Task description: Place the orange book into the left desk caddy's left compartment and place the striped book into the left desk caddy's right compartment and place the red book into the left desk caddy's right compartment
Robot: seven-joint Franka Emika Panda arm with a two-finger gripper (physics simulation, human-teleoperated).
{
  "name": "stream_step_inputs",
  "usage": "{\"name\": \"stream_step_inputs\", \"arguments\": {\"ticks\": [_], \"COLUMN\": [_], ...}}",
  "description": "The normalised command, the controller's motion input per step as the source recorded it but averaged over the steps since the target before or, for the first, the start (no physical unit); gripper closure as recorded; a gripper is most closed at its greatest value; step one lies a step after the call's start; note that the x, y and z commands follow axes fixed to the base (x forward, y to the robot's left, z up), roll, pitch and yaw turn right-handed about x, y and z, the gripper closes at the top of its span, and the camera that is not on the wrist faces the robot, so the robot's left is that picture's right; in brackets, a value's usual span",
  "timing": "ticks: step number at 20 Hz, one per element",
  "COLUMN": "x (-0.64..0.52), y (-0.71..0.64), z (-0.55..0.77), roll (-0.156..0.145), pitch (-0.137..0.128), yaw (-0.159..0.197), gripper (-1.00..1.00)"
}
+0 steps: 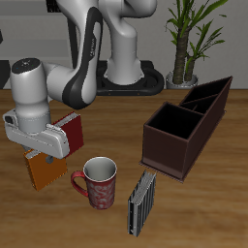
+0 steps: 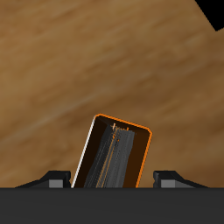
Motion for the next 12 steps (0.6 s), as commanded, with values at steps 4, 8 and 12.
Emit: {"name": "stream_step_inputs", "arguments": {"ticks": [4, 8, 12], "x": [-0.07, -0.03, -0.08], "y": [0.09, 0.0, -0.01], "z": [0.14, 0.45, 0.72], "roll": [0.021, -0.012, -0.021], "pitch": [-0.026, -0.061, -0.085], "yaw": [-0.017, 0.015, -0.002], "gripper": [1.0, 1.0, 1.0]}}
